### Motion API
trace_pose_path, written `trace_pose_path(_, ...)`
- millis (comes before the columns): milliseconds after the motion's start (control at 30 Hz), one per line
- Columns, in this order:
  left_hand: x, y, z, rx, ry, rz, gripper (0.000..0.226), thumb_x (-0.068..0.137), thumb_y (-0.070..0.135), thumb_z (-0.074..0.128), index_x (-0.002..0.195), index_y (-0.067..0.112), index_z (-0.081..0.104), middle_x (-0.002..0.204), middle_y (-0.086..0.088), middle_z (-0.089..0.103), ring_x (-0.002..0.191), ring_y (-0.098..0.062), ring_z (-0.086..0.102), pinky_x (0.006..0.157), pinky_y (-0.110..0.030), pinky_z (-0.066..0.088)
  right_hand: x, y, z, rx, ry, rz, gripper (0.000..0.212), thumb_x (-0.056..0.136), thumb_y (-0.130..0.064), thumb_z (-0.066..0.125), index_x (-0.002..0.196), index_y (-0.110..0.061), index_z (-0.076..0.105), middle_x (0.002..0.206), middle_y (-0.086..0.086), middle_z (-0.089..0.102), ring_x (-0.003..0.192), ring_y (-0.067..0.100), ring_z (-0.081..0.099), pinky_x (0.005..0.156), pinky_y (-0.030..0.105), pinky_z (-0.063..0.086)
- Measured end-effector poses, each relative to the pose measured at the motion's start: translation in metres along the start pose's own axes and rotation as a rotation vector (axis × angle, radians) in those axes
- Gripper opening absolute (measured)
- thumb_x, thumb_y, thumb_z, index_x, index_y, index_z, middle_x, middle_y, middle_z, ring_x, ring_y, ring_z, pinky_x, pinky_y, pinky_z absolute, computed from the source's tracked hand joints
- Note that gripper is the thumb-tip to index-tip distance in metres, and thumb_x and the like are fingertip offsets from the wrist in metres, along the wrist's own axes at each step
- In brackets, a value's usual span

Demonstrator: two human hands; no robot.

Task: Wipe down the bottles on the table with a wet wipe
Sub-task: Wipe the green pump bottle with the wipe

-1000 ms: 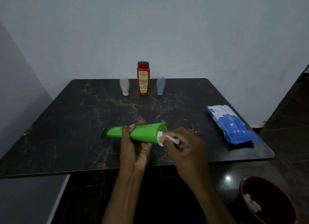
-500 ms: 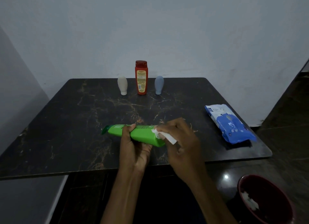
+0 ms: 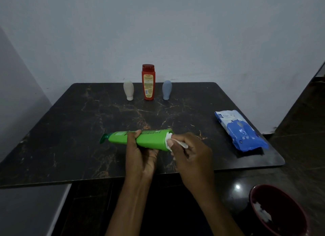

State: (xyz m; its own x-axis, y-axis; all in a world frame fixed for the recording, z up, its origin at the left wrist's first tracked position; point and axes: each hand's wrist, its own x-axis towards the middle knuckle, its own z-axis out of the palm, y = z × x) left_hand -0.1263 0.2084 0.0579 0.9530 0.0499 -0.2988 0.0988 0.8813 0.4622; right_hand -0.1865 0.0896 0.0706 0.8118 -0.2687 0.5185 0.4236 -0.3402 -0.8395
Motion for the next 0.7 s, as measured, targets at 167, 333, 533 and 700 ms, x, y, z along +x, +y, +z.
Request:
trace_pose_path(167,-0.001,0.002,0.002,-0.002,0.000,-0.002,0.008,0.096,0.017,0.059,0.102,0.012,0.061,0.095,-0.010,0.070,0.096,-0.025,0.069,0.086,-0.044,0.060,0.005,0.011,-0.007,-0.068,0.035,0.036,0.010,0.087,-0.012,0.071,0.088,-0.021,0.069,0.083,-0.013,0.067,0.081,0.008,0.066,0.068,0.032,0.055)
trace_pose_path(333,0.002,0.003,0.001,0.010,-0.013,-0.010,0.006,0.097,0.018,0.057,0.095,0.013,0.060,0.088,-0.008,0.068,0.087,-0.023,0.068,0.074,-0.039,0.063,-0.007,0.001,-0.003,-0.006,-0.056,-0.020,0.008,0.087,-0.012,0.072,0.088,-0.019,0.068,0.085,-0.013,0.066,0.083,0.009,0.065,0.069,0.018,0.049)
trace_pose_path(533,-0.002,0.006,0.002,0.021,-0.007,0.002,0.016,0.096,0.016,0.060,0.111,0.011,0.059,0.099,-0.011,0.067,0.096,-0.025,0.068,0.088,-0.045,0.058,0.001,0.015,-0.006,-0.041,0.024,0.039,0.011,0.088,-0.011,0.071,0.089,-0.022,0.068,0.084,-0.011,0.067,0.081,0.008,0.066,0.068,0.026,0.054)
trace_pose_path(700,0.005,0.004,0.004,0.114,0.010,0.025,0.018,0.094,0.016,0.063,0.111,0.012,0.059,0.103,-0.011,0.063,0.100,-0.025,0.064,0.085,-0.044,0.059,-0.010,0.018,-0.003,0.018,-0.046,0.077,0.012,0.089,-0.012,0.070,0.087,-0.024,0.067,0.084,-0.009,0.068,0.080,0.011,0.066,0.069,0.028,0.054)
